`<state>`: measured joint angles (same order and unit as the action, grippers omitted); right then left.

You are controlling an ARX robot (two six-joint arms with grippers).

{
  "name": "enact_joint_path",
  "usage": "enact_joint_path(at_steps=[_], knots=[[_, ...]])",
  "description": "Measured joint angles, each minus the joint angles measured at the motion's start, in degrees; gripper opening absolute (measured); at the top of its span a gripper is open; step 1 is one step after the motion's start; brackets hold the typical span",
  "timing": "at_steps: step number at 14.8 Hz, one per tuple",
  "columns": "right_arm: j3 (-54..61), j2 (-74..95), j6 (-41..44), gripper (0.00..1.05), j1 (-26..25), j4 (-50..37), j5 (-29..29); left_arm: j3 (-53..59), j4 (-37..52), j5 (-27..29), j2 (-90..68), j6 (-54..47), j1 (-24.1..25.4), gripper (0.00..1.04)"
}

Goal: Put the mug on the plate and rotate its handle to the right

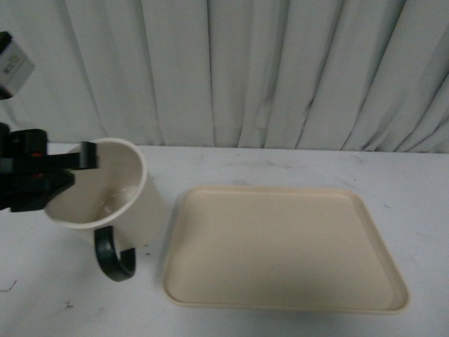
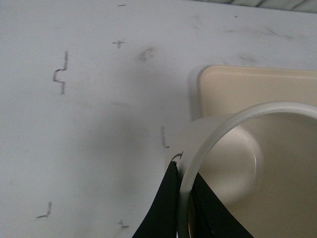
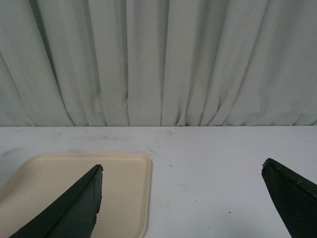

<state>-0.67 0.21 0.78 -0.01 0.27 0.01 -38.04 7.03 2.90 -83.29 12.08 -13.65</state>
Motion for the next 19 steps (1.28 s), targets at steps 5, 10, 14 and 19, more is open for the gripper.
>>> enact_joint_path(at_steps=[5, 10, 14, 19], knots=[[0.0, 0.0, 0.0, 0.98, 0.0, 0.0, 0.0, -5.9, 2.5, 5.3, -7.0, 3.3, -14.5, 0.03], [0.0, 0.0, 0.0, 0.98, 0.0, 0.0, 0.0, -9.4, 3.1, 7.0, -15.6, 6.1, -16.1, 0.03], [0.0, 0.0, 0.0, 0.98, 0.0, 0.0, 0.0, -12.8, 2.9, 6.1, -20.4, 8.8, -14.8, 0.03], [0.0, 0.0, 0.0, 0.98, 0.0, 0.0, 0.0, -15.8, 2.8, 5.7, -25.7, 11.0, -14.8, 0.03]])
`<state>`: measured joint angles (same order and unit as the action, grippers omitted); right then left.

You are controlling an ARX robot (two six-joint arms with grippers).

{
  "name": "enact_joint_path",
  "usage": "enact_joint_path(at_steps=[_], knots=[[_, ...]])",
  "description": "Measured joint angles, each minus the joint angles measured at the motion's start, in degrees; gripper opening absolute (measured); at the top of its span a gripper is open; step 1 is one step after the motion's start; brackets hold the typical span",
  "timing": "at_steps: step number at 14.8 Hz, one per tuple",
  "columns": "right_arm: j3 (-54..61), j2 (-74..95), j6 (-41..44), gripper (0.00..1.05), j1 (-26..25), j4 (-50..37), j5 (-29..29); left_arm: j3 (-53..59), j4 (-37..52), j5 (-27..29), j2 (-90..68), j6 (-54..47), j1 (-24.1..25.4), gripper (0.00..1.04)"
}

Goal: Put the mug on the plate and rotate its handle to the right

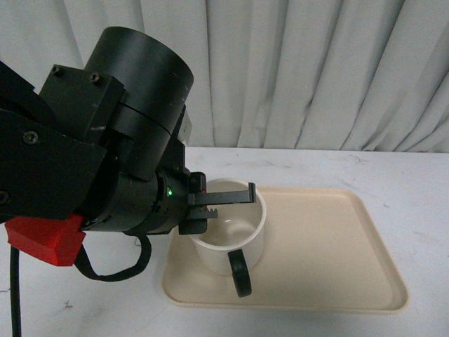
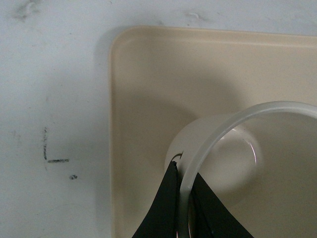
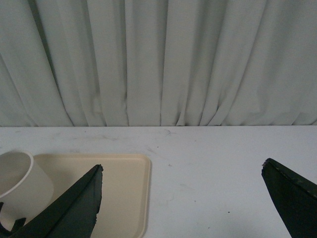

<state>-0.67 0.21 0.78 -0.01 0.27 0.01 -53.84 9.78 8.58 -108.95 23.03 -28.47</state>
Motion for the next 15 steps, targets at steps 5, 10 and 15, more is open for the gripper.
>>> enact_joint_path(at_steps=[5, 10, 15], knots=[[0.0, 0.0, 0.0, 0.98, 0.0, 0.0, 0.0, -0.8, 3.6, -2.2, -2.6, 4.2, -2.0, 0.03], [0.0, 0.0, 0.0, 0.98, 0.0, 0.0, 0.0, -2.3, 3.7, -2.4, -4.9, 6.8, -1.9, 0.03], [0.0, 0.0, 0.0, 0.98, 0.0, 0.0, 0.0, -3.3, 4.2, -1.9, -6.1, 7.0, -6.2, 0.04]])
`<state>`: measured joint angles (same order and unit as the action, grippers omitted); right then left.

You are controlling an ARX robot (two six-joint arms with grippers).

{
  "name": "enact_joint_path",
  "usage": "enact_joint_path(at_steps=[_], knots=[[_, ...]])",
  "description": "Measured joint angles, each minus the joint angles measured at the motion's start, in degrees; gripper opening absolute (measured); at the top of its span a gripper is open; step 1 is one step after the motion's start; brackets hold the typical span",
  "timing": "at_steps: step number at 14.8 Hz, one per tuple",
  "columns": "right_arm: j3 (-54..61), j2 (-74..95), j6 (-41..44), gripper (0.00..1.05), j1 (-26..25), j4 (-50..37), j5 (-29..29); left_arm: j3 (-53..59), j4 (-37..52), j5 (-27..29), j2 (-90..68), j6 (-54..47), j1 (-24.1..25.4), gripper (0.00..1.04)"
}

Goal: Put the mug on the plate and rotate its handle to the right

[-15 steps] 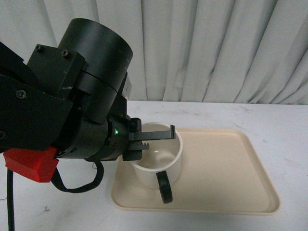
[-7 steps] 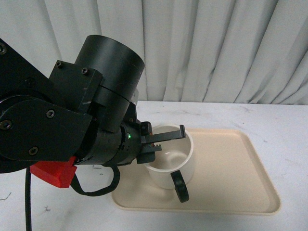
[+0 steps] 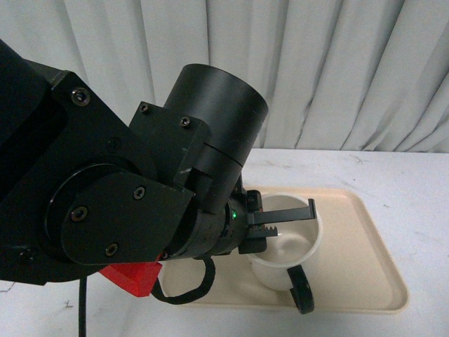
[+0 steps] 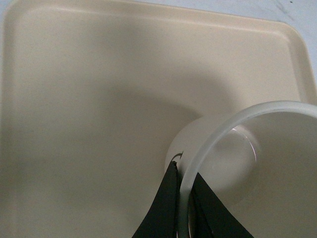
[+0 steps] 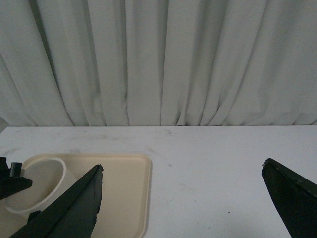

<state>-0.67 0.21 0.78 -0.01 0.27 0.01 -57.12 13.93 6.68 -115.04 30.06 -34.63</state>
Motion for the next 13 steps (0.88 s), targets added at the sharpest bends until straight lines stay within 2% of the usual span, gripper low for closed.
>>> enact_joint_path(at_steps=[2, 5, 8, 11, 13], knots=[[0.0, 0.0, 0.0, 0.98, 0.0, 0.0, 0.0, 0.0, 0.5, -0.4, -0.2, -0.1, -1.3, 0.31], [0.0, 0.0, 0.0, 0.98, 0.0, 0.0, 0.0, 0.0, -0.5, -0.5, 1.0, -0.5, -2.5, 0.64], [0.0, 0.0, 0.0, 0.98, 0.0, 0.0, 0.0, 0.0, -3.0, -0.9, 10.5, -4.0, -4.1, 0.99], [0.0, 0.0, 0.0, 0.98, 0.0, 0.0, 0.0, 3.0, -2.0, -1.3, 19.0, -10.3, -4.3, 0.98], [0.0, 0.0, 0.0, 0.98, 0.0, 0.0, 0.0, 9.2, 8.3, -3.3, 28.2, -16.2, -4.3, 0.98]])
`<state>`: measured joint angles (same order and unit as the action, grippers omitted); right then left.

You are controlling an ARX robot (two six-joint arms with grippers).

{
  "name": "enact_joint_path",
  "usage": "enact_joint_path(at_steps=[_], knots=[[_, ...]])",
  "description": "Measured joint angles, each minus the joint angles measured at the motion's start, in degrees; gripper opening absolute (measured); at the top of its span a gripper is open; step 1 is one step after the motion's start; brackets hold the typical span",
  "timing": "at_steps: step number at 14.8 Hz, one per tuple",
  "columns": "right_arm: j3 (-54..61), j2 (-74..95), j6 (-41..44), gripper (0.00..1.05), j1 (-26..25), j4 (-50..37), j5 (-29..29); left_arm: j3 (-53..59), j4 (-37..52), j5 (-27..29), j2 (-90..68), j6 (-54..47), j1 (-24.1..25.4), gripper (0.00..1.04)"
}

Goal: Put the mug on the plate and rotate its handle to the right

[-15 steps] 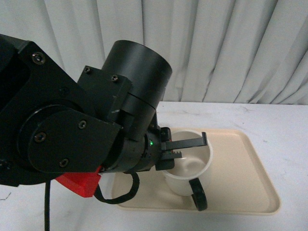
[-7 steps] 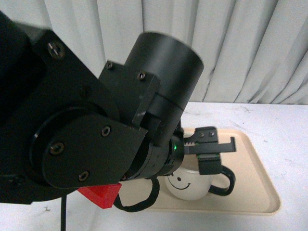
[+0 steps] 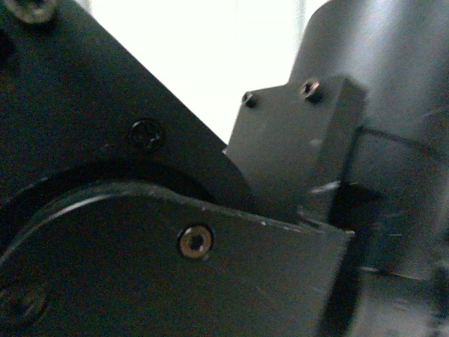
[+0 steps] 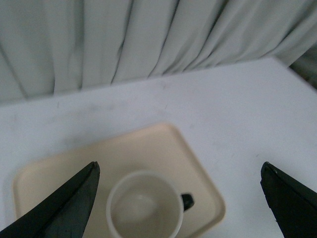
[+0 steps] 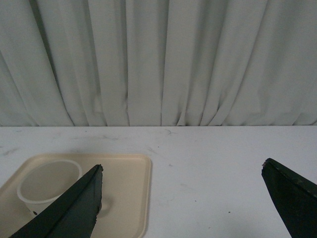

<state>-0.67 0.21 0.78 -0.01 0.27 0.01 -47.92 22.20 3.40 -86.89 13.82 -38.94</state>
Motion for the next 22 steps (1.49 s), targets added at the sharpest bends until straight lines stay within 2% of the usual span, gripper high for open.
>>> enact_joint_path(at_steps=[1, 2, 3, 4, 5, 6, 11, 15, 19, 20, 21, 22], knots=[[0.0, 0.0, 0.0, 0.98, 0.0, 0.2, 0.3, 5.7, 8.5, 0.3, 7.1, -5.9, 1.0, 0.98], [0.0, 0.0, -0.1, 0.98, 0.0, 0.0, 0.2, 10.2, 17.1, 3.4, 13.2, -11.2, 2.7, 0.98], [0.0, 0.0, -0.3, 0.98, 0.0, 0.0, 0.2, 13.1, 21.6, 6.6, 18.5, -16.0, 3.3, 0.97], [0.0, 0.0, -0.3, 0.98, 0.0, 0.0, -0.2, 12.2, 14.2, 16.4, 22.4, -16.0, 1.9, 0.87], [0.0, 0.0, -0.3, 0.98, 0.0, 0.0, -0.2, 15.9, 10.4, 24.6, 26.1, -15.3, 3.5, 0.75], [0.0, 0.0, -0.3, 0.98, 0.0, 0.0, 0.1, 22.2, 9.2, 26.9, 28.3, -14.9, 7.8, 0.62], [0.0, 0.0, -0.3, 0.98, 0.0, 0.0, 0.0, 35.6, 8.4, 15.4, 43.9, -14.2, 20.6, 0.02], [0.0, 0.0, -0.3, 0.98, 0.0, 0.0, 0.0, 41.0, 4.8, 7.8, 53.1, -14.0, 28.0, 0.02], [0.0, 0.0, -0.3, 0.98, 0.0, 0.0, 0.0, 44.2, 0.4, 3.3, 60.2, -14.0, 32.4, 0.02], [0.0, 0.0, -0.3, 0.98, 0.0, 0.0, 0.0, 44.6, -0.9, 0.0, 62.0, -14.0, 34.5, 0.02], [0.0, 0.0, -0.3, 0.98, 0.0, 0.0, 0.0, 45.1, -2.1, -2.9, 63.8, -14.0, 38.8, 0.02], [0.0, 0.0, -0.3, 0.98, 0.0, 0.0, 0.0, 45.4, -3.2, -2.5, 65.2, -13.9, 39.4, 0.02]])
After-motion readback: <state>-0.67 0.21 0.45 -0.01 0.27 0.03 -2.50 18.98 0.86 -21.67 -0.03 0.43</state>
